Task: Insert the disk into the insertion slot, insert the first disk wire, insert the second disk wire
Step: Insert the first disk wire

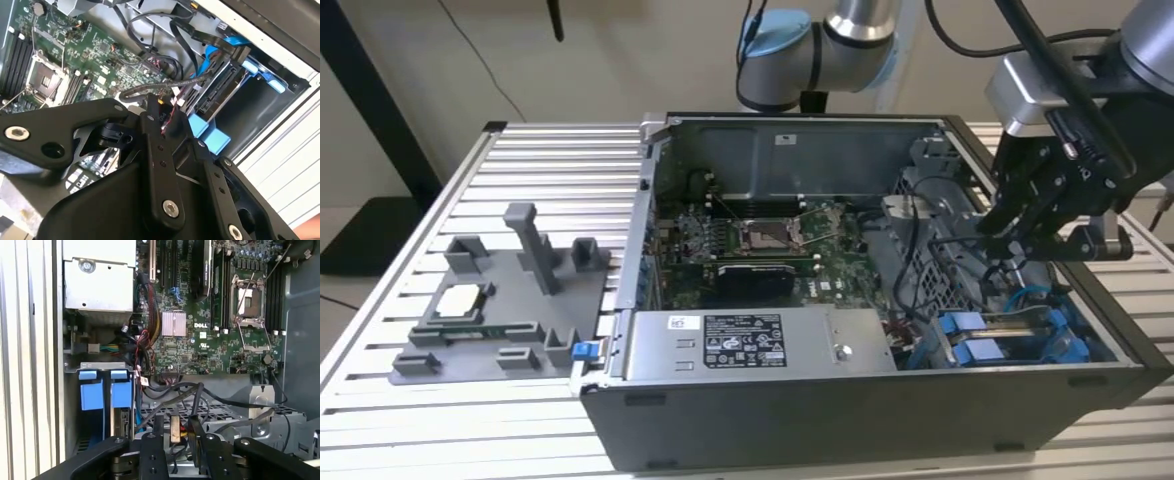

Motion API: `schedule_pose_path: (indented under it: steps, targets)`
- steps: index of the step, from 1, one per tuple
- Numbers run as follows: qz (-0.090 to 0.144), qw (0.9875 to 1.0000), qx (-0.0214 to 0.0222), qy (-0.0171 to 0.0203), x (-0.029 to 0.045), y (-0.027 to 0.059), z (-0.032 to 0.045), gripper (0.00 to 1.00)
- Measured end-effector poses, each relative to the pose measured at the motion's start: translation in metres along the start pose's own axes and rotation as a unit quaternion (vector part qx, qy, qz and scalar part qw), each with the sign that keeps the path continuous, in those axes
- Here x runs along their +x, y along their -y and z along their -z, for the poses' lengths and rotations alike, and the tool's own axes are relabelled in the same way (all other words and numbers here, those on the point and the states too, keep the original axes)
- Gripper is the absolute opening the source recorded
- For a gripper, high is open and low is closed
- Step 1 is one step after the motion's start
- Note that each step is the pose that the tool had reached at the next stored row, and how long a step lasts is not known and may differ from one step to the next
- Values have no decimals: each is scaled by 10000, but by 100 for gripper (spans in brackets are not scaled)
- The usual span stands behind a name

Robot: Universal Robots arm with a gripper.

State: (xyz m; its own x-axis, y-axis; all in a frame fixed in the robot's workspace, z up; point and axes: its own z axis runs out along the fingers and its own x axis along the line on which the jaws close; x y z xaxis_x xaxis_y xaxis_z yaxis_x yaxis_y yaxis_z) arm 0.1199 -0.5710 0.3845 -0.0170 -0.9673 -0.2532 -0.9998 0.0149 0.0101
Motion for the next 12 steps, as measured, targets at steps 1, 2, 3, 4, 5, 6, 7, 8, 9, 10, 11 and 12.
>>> schedule_pose_path:
  steps: [1, 2, 3, 4, 5, 6, 7, 8, 9, 10, 11, 12]
  targets:
    - [1, 10000, 1, -1, 1, 0, -3, 100]
    - [1, 10000, 4, -1, 3, -4, -9, 100]
    - [3, 10000, 11, 2, 5, -11, -16, 100]
    - [4, 10000, 15, 4, 7, -15, -21, 100]
    - [5, 10000, 18, 5, 7, -17, -24, 100]
    - [5, 10000, 18, 5, 8, -17, -25, 100]
    - [6, 10000, 18, 10, 8, -18, -24, 100]
    - [5, 10000, 19, 28, 9, -19, -26, 100]
    - [5, 10000, 18, 48, 9, -21, -26, 100]
    - [5, 10000, 18, 70, 8, -21, -25, 100]
    - [5, 10000, 17, 97, 8, -22, -25, 100]
    - [5, 9999, 17, 122, 8, -23, -25, 100]
